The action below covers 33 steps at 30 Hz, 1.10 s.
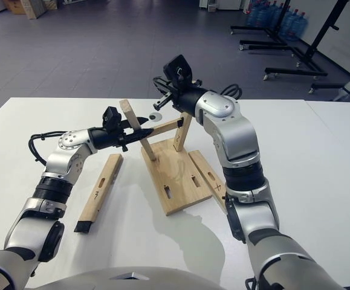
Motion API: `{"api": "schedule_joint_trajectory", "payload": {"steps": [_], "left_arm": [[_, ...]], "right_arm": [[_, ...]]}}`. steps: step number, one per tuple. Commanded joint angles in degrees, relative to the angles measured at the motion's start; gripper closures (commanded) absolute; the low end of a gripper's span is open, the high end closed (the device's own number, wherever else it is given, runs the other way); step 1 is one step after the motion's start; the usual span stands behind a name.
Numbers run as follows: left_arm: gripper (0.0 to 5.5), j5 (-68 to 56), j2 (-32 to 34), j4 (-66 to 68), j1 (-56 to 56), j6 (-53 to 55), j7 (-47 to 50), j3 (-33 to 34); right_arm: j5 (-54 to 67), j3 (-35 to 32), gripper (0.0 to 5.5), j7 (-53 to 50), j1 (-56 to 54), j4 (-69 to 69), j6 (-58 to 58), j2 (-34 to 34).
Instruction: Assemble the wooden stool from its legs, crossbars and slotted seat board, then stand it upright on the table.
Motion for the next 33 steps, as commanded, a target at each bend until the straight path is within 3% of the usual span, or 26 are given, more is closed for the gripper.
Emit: {"api": "schedule_joint_trajectory", "payload": {"steps": [1,10,21,33], "left_arm": [[3.48,2.9,1.0,-0.2,0.7,0.1,1.9,-0.4],[3.48,3.1,1.3,-0.2,0.6,0.3,2.6,-0.6],[3.48,3.3,1.2,-1.1,1.1,0.3,2.3,-2.0],[3.48,2.9,1.6,-2.9,2.0,1.1,2.9,-2.0]], "right_arm": [[0.3,-0.5,5.47,-0.4,-0.8,2.0,0.5,-0.3],[1.0,-1.0,5.47,-2.3,-2.0,4.6,-0.4,1.9],[-2.5,5.9,5.47,-1.4,18.4,15.6,-10.4,2.5],[6.4,-4.6,5.47,-3.8,-1.1,-1.8,2.7,1.8]]}}
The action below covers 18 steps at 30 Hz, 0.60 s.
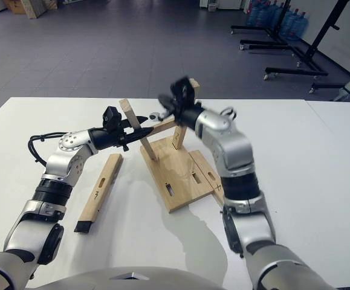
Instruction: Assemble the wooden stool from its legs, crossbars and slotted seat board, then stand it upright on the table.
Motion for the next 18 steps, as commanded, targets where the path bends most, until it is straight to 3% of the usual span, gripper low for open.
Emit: {"api": "schedule_joint_trajectory", "payload": {"steps": [1,7,14,18], "left_arm": [[3.48,3.0,1.2,-0.7,1.0,0.5,0.2,-1.2],[3.48,2.1,1.0,-1.4,0.8,1.6,0.4,-0.8],[3.48,1.3,0.6,-2.3,0.9,2.5,0.5,-0.6],[3.48,1.2,0.5,-2.4,0.9,2.5,1.1,-0.5]], "right_arm": [[0.9,-0.4,5.47,-1.5,-2.2,-2.1,3.1,0.0],[0.4,0.7,5.47,-2.9,2.8,0.7,1.6,1.5],[-6.2,9.3,5.47,-1.5,12.8,15.9,-7.1,2.0],[0.0,3.0,5.47,-1.2,7.5,9.3,-3.9,3.6]]}}
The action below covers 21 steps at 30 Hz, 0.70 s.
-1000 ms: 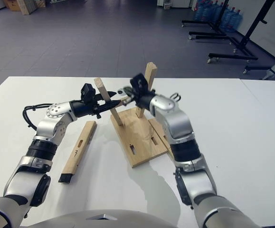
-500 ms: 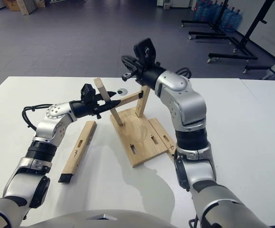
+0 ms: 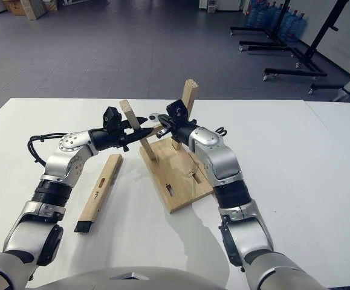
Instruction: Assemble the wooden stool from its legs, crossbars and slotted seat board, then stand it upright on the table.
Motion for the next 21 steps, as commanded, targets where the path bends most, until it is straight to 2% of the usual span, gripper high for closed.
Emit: {"api": "schedule_joint_trajectory", "payload": {"steps": [1,6,16,21], "left_arm": [[3.48,2.0,0.2,-1.2,0.6,0.1,0.2,-0.8],[3.48,1.9,0.1,-2.3,1.2,0.7,1.6,-0.6],[3.48,-0.3,-0.1,-6.6,0.4,3.9,2.6,1.2],[2.59,0.4,-0.4,-6.0,-0.3,4.0,3.0,1.3]], "right_arm": [[6.2,-5.4,5.47,0.3,-5.2,-5.8,7.3,1.0],[11.0,-9.0,5.47,-0.6,-10.8,-14.2,13.9,0.0],[10.3,-7.9,5.47,-2.3,-6.6,-12.0,13.5,0.0],[9.8,-7.4,5.50,-2.4,-6.0,-11.1,12.8,-0.2]]}}
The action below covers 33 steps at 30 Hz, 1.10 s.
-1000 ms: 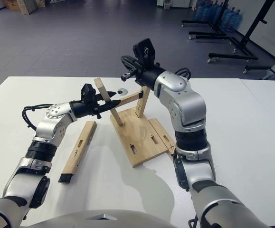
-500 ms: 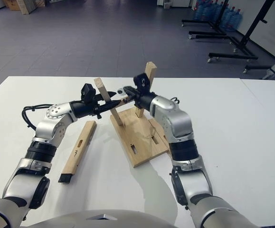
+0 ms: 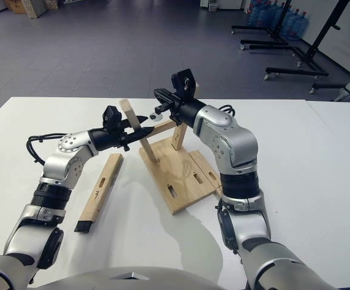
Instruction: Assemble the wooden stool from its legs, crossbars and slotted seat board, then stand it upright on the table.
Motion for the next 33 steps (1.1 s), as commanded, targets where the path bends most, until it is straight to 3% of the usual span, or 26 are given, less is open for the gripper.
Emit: {"api": "schedule_joint_trajectory", "payload": {"steps": [1,17,28,33], "left_arm": [[2.44,1.1,0.1,0.0,-1.5,0.0,0.4,0.1],[0.17,-1.0,2.1,-6.1,-0.7,4.1,0.5,2.4],[0.13,-8.2,12.8,-25.9,7.7,18.4,2.4,10.5],[0.13,-15.3,16.1,-29.0,8.5,24.2,7.6,22.7]], "right_arm": [[-0.5,0.7,5.50,-0.2,0.7,0.5,-0.7,-0.2],[0.0,-0.8,5.50,0.2,-2.3,1.6,-1.4,-1.7],[2.4,-4.3,5.50,1.6,-3.0,0.5,-0.6,-4.2],[5.1,-7.1,5.50,1.7,-5.2,-0.6,0.5,-4.9]]}}
